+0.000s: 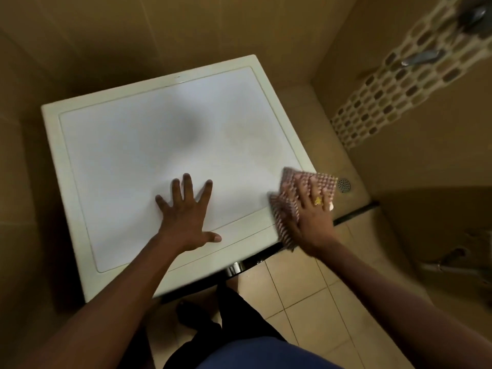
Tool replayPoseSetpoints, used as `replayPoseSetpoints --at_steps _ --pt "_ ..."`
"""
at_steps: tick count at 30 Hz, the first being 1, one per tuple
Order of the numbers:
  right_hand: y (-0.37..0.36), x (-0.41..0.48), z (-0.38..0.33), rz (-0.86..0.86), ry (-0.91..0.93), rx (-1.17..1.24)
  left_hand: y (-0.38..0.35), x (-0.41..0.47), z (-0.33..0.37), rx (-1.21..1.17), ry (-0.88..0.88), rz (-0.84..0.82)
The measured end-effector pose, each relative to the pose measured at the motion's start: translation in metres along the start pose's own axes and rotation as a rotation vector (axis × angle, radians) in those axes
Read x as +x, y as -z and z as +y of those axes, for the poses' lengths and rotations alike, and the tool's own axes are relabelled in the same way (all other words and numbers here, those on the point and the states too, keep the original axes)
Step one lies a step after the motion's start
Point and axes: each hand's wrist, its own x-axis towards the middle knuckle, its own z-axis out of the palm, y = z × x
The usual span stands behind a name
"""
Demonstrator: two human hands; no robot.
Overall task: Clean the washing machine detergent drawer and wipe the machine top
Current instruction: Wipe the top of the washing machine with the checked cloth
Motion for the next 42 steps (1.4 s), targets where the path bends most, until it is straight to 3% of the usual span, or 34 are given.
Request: replayPoseSetpoints --at_steps 3,7,9,11,15,18,22,27,31,34,37,42 --pt "-0.004 -0.020 0.008 -0.027 0.261 -0.091 0.000 -0.002 -0.002 -0.016 0.003 0.019" --pt "-0.018 -0.018 -0.033 0.065 0.000 0.005 -0.013 -0.016 -0.012 -0.101 -0.016 0.144" --pt "-0.025 -0.021 -0.072 0.057 0.101 -0.008 -0.027 -0.034 -0.020 -0.152 0.014 0.265" --pt "-0.032 -0.024 -0.102 0.035 0.245 -0.035 -0.042 -0.057 -0.032 -0.238 0.100 0.397" --pt "-0.044 -0.023 -0.159 0.015 0.448 -0.049 -0.072 -0.119 -0.070 -0.404 0.457 0.617" --pt "-0.055 -0.018 -0.207 -0.014 0.595 -0.058 -0.097 -0.166 -0.088 -0.497 0.685 0.631" --pt "-0.073 -0.018 -0.286 -0.033 0.790 -0.056 -0.123 -0.215 -0.096 -0.598 0.809 0.638" --pt "-0.084 -0.025 -0.365 -0.074 0.974 -0.230 -0.133 -0.245 -0.099 -0.694 0.809 0.644" --pt "-0.085 -0.045 -0.366 -0.135 1.182 -0.308 -0.129 -0.269 -0.088 -0.800 0.800 0.687" --pt "-0.064 -0.073 -0.354 -0.304 1.061 -0.027 -0.128 -0.289 -0.078 -0.911 0.767 0.760" --pt "-0.014 -0.098 -0.348 -0.548 0.710 0.329 -0.111 -0.302 -0.072 -1.163 0.575 0.776" --pt "0.063 -0.118 -0.305 -0.566 0.417 0.765 -0.049 -0.314 -0.053 -1.588 0.120 0.646"
